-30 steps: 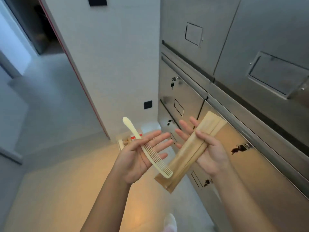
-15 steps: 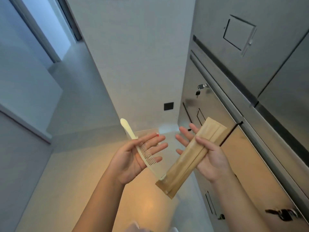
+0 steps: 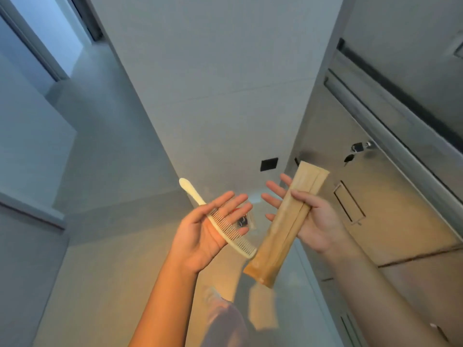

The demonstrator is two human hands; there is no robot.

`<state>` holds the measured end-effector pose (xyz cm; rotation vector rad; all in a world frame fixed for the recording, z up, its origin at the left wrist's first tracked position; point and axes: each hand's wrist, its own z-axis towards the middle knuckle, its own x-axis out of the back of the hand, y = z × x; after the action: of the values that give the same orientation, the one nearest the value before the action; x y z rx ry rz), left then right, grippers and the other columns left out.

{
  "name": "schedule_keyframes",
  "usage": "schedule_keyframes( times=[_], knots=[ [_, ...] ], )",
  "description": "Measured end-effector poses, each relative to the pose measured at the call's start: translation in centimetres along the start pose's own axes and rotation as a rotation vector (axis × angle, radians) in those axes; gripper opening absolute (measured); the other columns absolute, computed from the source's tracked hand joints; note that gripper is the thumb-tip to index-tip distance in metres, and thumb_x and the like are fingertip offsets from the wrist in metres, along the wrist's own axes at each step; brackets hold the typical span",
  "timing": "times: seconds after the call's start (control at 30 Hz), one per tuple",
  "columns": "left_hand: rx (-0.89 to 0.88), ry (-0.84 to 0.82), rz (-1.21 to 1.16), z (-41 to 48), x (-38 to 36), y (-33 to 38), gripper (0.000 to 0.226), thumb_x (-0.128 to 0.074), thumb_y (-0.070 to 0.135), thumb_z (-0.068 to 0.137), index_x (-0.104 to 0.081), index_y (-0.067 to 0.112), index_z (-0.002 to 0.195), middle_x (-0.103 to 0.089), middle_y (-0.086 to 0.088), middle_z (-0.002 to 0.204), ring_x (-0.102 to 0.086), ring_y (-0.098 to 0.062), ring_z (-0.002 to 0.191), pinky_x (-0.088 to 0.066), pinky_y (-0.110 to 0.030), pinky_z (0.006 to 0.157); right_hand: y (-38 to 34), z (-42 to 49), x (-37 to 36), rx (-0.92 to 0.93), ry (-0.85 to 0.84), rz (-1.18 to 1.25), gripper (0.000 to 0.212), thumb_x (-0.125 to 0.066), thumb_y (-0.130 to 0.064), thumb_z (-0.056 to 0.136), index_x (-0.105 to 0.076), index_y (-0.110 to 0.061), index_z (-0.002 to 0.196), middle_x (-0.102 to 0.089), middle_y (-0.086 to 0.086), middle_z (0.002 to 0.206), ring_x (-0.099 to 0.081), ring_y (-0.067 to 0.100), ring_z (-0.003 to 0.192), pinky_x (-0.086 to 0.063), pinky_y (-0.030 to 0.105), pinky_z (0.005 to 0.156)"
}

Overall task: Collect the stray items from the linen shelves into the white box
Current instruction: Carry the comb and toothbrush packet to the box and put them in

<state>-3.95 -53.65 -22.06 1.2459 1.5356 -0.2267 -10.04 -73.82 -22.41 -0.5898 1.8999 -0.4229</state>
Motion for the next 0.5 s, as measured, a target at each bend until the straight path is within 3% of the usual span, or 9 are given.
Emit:
schedule_keyframes(
  times=[0.23,0.5],
  knots=[
    [0.015,0.017,0.038,8.5,4.2,8.6,0.044,-0.037,0.014,0.084,-0.054,0.003,0.123,-0.06,-0.018,0.123,-0.061,-0.031,0.109,-0.054,-0.05,0.076,-0.5,13.0,-0.9,-0.037,-0.002,-0.037,0.043,-0.046,-0.013,0.078,-0.051,-0.02,0.12,-0.07,0.006,0.106,-0.068,0.026,0.093,-0.056,0.038,0.064],
    [-0.035,0.049,-0.004,20.8,13.4,6.4,0.044,-0.036,0.012,0.085,-0.047,0.003,0.127,-0.06,-0.016,0.124,-0.061,-0.03,0.109,-0.056,-0.05,0.073,2.2,26.7,10.2,-0.108,-0.007,-0.033,0.047,-0.047,-0.014,0.079,-0.049,-0.02,0.126,-0.067,0.008,0.113,-0.065,0.027,0.101,-0.057,0.042,0.068]
  ],
)
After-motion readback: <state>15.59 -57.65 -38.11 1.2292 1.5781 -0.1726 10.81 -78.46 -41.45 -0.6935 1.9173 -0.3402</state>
